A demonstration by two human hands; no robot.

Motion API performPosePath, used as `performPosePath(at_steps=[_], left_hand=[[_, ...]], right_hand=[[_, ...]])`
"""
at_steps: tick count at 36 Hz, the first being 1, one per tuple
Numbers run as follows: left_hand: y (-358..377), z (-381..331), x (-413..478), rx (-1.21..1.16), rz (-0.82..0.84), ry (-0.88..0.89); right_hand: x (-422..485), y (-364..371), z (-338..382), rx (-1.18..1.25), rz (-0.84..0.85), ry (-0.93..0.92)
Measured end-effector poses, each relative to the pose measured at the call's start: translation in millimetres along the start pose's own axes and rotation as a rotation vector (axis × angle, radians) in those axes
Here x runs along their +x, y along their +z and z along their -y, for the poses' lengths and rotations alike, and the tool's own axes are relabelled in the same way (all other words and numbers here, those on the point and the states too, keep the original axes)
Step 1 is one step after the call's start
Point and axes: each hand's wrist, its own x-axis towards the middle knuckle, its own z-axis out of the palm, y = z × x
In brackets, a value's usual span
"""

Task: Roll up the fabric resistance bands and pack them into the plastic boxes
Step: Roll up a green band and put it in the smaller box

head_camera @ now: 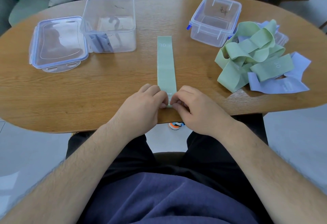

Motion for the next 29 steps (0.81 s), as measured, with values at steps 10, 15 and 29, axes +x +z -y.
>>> performPosePath(at_steps=[10, 15, 29], left_hand=[[4.9, 0.3, 1.4, 0.074, -0.068, 0.002], [4.9, 0.4, -4.7, 0.122, -0.066, 0.074], [3.8, 5.6, 0.4, 0.072, -0.083, 0.036]], right_hand=[[2.1, 5.5, -1.1, -0.043, -0.124, -0.024], [-1.8, -0.8, -0.8, -0.089, -0.110, -0.069], [1.6, 6.5, -5.9, -0.121, -0.193, -0.036]])
